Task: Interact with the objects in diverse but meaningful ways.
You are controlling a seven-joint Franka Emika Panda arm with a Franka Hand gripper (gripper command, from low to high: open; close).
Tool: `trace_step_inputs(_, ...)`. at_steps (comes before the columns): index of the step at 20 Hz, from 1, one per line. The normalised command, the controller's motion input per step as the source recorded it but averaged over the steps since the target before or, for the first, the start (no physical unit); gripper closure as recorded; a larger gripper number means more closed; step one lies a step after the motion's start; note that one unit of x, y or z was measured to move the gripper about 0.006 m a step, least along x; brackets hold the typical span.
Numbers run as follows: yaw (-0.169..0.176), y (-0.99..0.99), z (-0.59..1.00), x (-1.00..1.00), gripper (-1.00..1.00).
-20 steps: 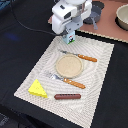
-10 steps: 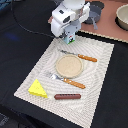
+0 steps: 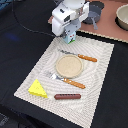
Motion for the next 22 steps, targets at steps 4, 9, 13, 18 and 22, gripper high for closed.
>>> trace_step_inputs(4,-0.001,-0.04,0.40,-0.29,1.00)
trace_step_inputs(9,-0.046,-0.44,1.00,-0.65,1.00)
trace_step_inputs(13,-0.035,-0.51,0.90,-0.63,1.00)
trace_step_inputs(18,-0.015,-0.55,0.51,-0.64,1.00)
trace_step_inputs(22,-0.006,-0.53,0.12,-0.71,1.00)
